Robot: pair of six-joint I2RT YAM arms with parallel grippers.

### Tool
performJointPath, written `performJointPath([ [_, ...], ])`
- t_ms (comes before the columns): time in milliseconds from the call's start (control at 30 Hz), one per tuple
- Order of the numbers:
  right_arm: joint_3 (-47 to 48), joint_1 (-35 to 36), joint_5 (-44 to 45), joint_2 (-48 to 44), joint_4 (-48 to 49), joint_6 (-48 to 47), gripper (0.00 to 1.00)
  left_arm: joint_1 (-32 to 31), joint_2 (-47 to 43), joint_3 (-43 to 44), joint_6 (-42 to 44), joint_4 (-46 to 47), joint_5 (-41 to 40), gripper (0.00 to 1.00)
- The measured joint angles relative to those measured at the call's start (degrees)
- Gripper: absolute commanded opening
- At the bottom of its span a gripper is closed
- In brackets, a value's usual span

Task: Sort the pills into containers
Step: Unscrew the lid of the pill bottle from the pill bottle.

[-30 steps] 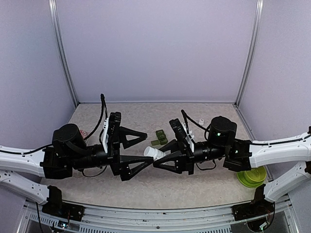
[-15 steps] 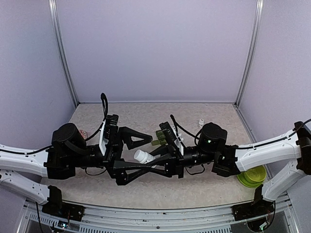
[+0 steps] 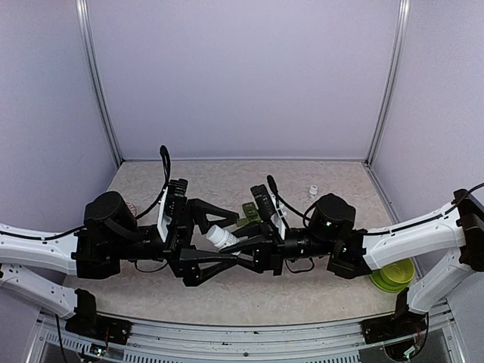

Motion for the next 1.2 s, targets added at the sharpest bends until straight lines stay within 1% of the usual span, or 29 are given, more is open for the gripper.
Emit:
performJointPath([
  [567,-3.8,0.5,5.3,-4.3,1.2,-0.8,0.12,0.2,0.0,-1.0,-0.3,-0.1,-1.9,0.85],
  [1033,-4.7,0.4,7.2,-8.0,-1.4,-4.1,0.12,0.4,-0.8,-2.0,-1.1,-0.2,-2.3,0.86],
  [1200,-4.7,0.4,7.0,-8.3,-1.5,-5.1,0.12,0.5,-1.3,-2.5,-1.2,-0.4,-2.4,0.90],
])
